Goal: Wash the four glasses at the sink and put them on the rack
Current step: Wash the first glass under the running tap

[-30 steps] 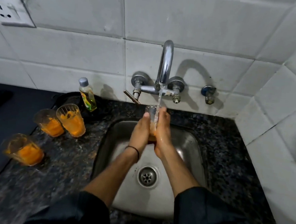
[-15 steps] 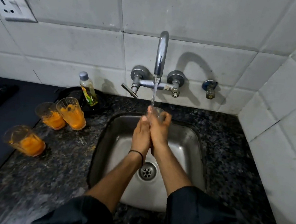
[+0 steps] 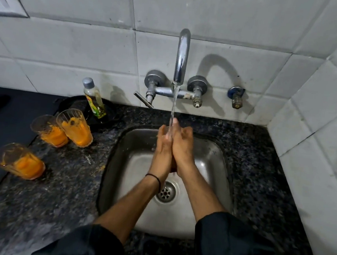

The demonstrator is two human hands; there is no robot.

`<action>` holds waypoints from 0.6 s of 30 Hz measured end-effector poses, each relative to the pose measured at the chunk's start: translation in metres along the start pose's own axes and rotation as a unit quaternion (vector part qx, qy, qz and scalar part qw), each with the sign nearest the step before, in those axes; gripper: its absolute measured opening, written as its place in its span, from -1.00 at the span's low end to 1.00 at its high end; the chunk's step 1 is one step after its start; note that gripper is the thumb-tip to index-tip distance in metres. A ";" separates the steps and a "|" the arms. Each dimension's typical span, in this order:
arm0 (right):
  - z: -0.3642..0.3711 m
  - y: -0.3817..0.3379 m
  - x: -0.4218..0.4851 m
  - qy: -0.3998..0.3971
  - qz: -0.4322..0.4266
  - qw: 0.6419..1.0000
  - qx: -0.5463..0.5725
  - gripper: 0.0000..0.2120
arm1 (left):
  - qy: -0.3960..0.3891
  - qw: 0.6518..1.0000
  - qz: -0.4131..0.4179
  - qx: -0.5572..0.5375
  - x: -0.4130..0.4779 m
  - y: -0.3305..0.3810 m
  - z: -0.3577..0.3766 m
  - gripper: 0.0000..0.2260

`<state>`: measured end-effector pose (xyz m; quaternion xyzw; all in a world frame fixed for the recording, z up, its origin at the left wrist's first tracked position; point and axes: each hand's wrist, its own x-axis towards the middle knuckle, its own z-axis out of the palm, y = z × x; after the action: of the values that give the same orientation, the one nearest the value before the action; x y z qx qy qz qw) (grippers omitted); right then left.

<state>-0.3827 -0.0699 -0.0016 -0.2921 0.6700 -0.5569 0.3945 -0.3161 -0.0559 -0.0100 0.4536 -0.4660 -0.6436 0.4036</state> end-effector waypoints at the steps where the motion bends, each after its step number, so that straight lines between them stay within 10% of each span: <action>1: -0.002 -0.003 0.003 0.000 0.028 1.000 0.005 -0.50 | -0.016 1.000 0.000 -0.023 -0.003 0.002 0.001 -0.56; 7: 0.002 0.006 -0.010 -0.077 0.022 0.997 0.021 -0.50 | -0.005 0.964 -0.243 -0.108 0.017 0.026 -0.020 -0.32; 12: 0.014 0.007 -0.019 -0.005 -0.115 0.992 -0.048 -0.73 | 0.093 0.990 -0.101 -0.025 0.014 0.014 -0.014 -0.46; 18: 0.007 -0.014 0.000 -0.002 0.037 0.998 0.055 -0.50 | -0.015 0.998 -0.040 -0.056 -0.001 0.012 -0.017 -0.46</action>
<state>-0.3771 -0.0764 0.0113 -0.2460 0.6483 -0.5770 0.4316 -0.2983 -0.0615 -0.0010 0.4393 -0.4168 -0.6907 0.3952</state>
